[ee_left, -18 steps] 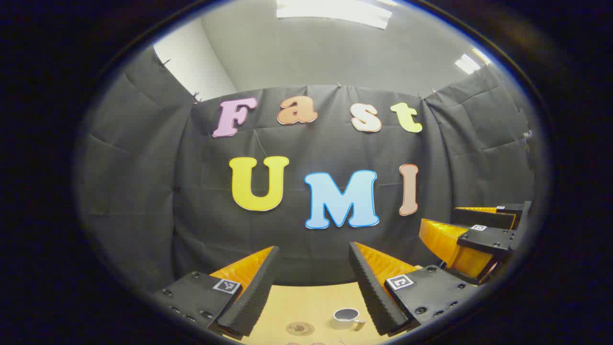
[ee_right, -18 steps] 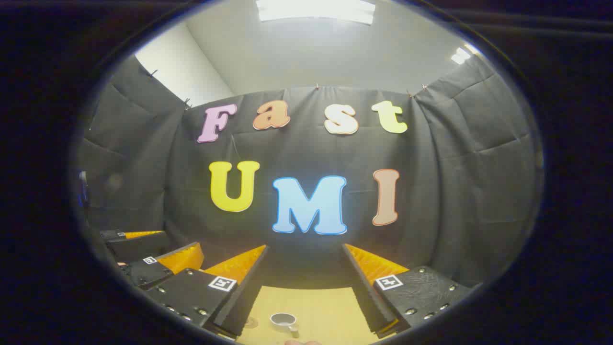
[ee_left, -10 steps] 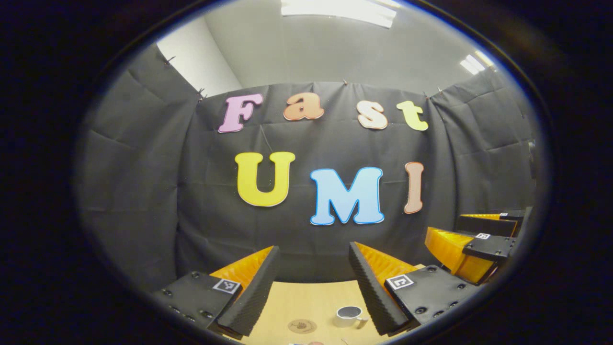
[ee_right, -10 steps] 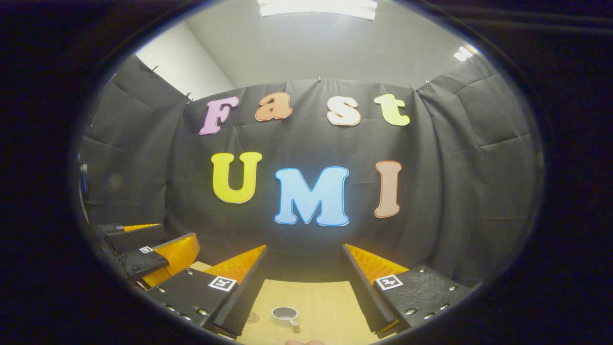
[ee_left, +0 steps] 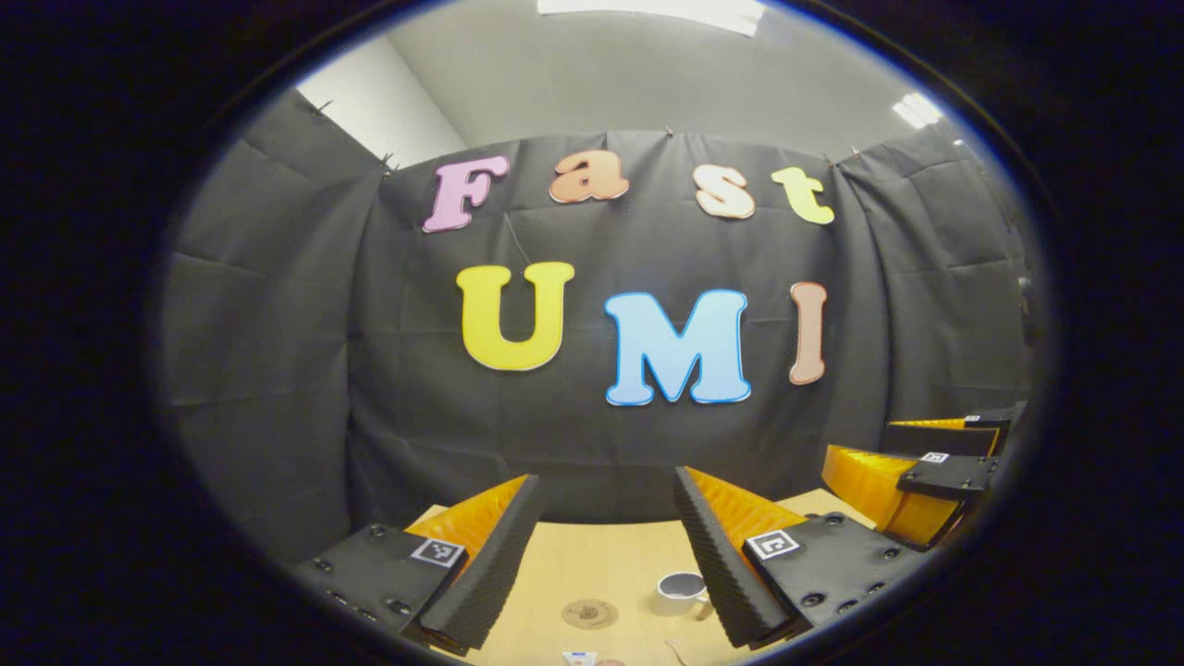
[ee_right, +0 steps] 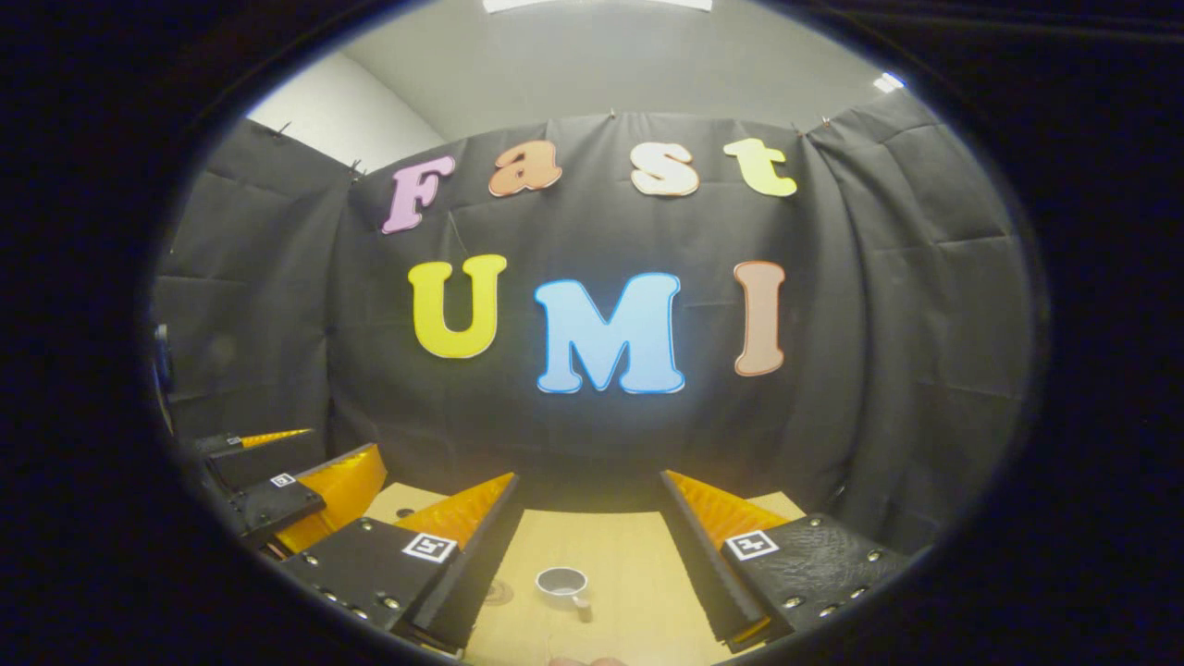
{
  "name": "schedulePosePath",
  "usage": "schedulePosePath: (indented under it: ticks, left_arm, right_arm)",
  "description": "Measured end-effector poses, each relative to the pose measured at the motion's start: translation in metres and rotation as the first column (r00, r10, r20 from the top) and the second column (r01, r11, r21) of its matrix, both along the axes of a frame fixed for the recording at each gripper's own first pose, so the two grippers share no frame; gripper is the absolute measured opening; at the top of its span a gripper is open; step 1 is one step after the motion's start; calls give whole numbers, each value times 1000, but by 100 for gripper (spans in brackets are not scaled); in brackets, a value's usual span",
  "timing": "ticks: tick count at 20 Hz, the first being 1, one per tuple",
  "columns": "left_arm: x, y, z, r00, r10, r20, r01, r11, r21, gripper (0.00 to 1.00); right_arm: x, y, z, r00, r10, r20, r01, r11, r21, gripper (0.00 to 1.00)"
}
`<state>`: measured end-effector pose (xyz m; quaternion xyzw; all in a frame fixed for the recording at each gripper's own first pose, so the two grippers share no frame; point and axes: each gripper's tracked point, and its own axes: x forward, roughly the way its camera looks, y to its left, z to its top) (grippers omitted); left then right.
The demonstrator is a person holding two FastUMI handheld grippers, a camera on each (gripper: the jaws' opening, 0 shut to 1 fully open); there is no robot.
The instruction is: Put the toothbrush and toothpaste on the desktop into the cup, then pick up the cup and place it on the coaster on the desktop.
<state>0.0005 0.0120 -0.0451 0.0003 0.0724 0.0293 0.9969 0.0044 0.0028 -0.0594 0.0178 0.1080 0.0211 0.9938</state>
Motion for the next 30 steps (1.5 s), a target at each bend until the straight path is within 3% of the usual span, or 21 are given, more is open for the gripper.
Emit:
schedulePosePath:
  ticks: [7,13,18,30]
  left_arm:
    - [-10,3,-80,985,8,-172,-12,1000,-23,95]
    - [-29,5,-153,945,4,-328,-23,998,-53,95]
    - [-52,6,-220,885,-20,-466,-19,997,-79,95]
    - [-100,8,-343,711,-56,-701,-59,989,-139,96]
  right_arm:
    - [-8,13,-65,979,62,-195,-61,998,11,90]
    - [-24,24,-127,928,111,-355,-109,994,28,90]
    - [-44,40,-182,854,153,-498,-145,988,54,90]
    - [-84,62,-290,617,199,-761,-185,977,105,91]
